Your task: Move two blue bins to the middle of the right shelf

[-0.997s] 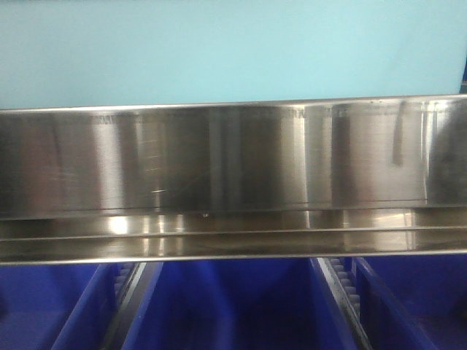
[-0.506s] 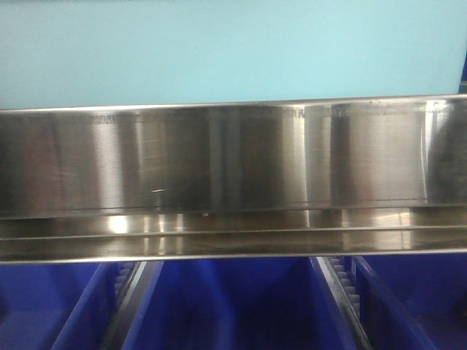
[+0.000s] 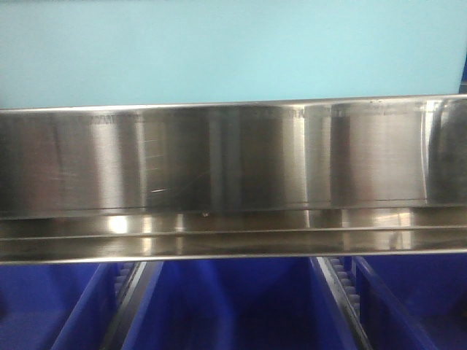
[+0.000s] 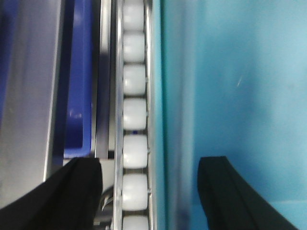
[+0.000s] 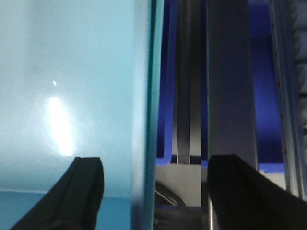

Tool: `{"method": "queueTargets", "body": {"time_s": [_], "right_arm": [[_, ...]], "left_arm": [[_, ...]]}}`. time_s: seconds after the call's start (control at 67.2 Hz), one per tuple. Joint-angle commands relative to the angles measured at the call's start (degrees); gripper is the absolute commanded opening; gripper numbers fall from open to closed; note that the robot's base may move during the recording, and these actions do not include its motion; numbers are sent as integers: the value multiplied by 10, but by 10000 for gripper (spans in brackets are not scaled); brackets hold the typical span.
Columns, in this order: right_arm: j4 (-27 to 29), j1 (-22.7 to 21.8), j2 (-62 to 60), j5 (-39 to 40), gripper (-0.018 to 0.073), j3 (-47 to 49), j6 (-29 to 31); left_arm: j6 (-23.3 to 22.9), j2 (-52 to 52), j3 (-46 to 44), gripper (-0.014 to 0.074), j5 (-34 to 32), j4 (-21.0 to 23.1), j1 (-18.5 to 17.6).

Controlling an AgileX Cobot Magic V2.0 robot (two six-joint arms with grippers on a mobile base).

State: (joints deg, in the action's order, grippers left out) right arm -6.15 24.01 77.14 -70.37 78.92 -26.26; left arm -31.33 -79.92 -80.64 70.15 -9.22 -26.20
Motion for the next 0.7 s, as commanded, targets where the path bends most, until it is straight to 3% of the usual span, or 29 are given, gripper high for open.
{"method": "queueTargets", "body": {"time_s": [0.0,0.684], "right_arm": [[0,-3,-4,4,350,-7,3],[0,-3,-1,4,349,-7,3]], "left_arm": [[-3,0,12,337,-2,13,2],[-3,-3,10,337,-2,24,2]]}}
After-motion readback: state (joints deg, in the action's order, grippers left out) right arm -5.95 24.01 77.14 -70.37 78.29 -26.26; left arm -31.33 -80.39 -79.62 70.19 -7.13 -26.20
